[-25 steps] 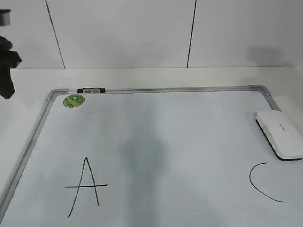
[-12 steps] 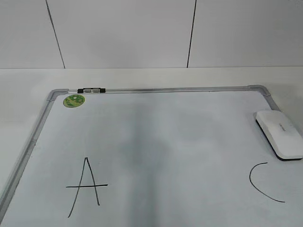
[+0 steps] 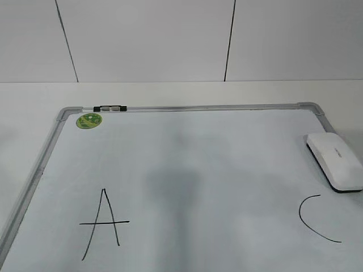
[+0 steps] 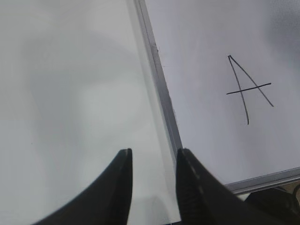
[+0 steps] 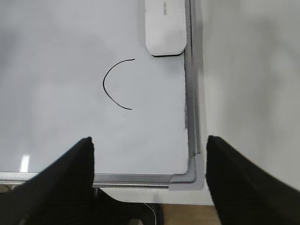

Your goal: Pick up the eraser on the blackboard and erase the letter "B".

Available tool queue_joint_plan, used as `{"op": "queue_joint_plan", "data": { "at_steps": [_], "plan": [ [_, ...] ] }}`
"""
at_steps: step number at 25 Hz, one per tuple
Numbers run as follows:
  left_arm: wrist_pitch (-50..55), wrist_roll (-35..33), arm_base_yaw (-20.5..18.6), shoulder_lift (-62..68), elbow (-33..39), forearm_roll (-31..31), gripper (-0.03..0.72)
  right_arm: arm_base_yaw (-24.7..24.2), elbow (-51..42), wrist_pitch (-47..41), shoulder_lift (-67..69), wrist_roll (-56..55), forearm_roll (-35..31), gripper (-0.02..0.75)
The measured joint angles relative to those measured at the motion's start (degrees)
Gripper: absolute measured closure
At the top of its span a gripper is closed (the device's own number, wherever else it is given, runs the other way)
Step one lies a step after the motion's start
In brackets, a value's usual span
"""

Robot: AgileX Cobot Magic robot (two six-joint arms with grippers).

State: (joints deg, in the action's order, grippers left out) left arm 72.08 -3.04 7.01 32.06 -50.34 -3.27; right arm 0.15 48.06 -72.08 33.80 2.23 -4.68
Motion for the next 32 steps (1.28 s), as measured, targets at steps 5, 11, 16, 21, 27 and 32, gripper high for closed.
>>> {"op": "queue_joint_plan", "data": {
  "at_steps": [5, 11, 16, 21, 27, 32],
  "plan": [
    [0.3, 0.0, 0.0, -12.8, 3.7, 0.1, 0.452, 0.0, -3.5, -0.1, -7.1, 0.7, -1.1, 0.148],
    [0.4, 0.0, 0.0, -25.3, 9.8, 0.7, 0.452, 0.0, -8.2, -0.2, -14.5, 4.4, -4.2, 0.149],
    [0.3, 0.0, 0.0, -31.4, 16.5, 0.6, 0.452, 0.0, -12.4, 0.4, -21.5, 9.6, -7.7, 0.149],
    [-5.2, 0.0, 0.0, -31.5, 19.2, 1.2, 0.451, 0.0, -16.3, 6.3, -31.5, 12.8, -8.1, 0.149],
    [-7.8, 0.0, 0.0, -31.5, 20.4, 1.7, 0.451, 0.0, -17.8, 9.2, -34.7, 13.0, -8.1, 0.149],
    [-7.9, 0.0, 0.0, -31.5, 20.4, 1.7, 0.451, 0.0, -19.1, 6.7, -34.7, 12.7, -7.1, 0.15]
  ]
}}
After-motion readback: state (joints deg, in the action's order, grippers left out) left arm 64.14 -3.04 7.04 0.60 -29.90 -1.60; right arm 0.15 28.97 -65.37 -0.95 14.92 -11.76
